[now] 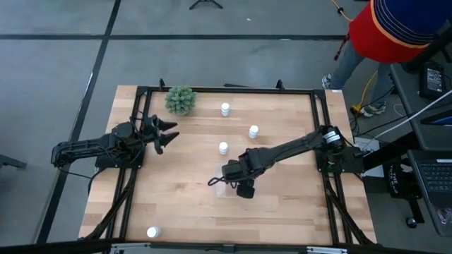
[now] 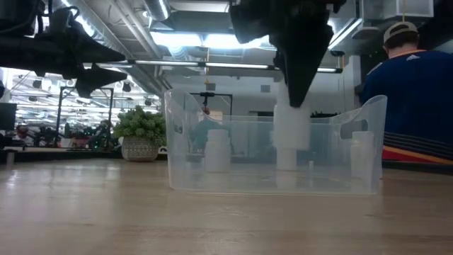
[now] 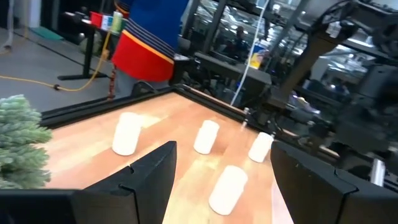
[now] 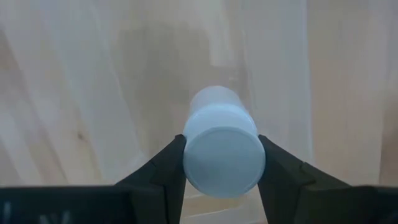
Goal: Pick and place pill bottles into a basket
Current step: Put the white medicine bottle into the transparent bin
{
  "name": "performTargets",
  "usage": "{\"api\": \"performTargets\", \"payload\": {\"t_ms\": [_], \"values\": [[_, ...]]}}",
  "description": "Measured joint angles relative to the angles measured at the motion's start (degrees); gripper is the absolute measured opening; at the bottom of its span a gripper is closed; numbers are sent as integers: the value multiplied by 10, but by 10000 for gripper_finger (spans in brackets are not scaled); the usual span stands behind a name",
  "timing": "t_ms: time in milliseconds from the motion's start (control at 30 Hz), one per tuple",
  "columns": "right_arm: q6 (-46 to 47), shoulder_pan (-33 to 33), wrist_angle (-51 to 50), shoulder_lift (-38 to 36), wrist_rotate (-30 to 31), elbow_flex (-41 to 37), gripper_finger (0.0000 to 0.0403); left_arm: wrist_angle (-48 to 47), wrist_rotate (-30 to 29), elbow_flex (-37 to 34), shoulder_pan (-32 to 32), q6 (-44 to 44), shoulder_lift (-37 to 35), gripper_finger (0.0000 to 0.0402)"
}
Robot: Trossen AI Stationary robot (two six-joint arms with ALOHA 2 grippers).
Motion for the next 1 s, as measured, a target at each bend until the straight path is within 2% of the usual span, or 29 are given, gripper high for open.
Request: {"api": "performTargets", "payload": {"t_ms": [200,467,733,1000], "values": [[20,-1,6,-1,-1,-40,149,-1,28,0,0,26,0,253],[49,-1,40,-2,-2,-64,150,-3,30,0,0,40,0,253],[66,-1,42,-2,-2,-65,223,-4,29,0,0,40,0,253],[77,0,16,-2,-9,-47,235,-4,28,0,0,40,0,253]]}}
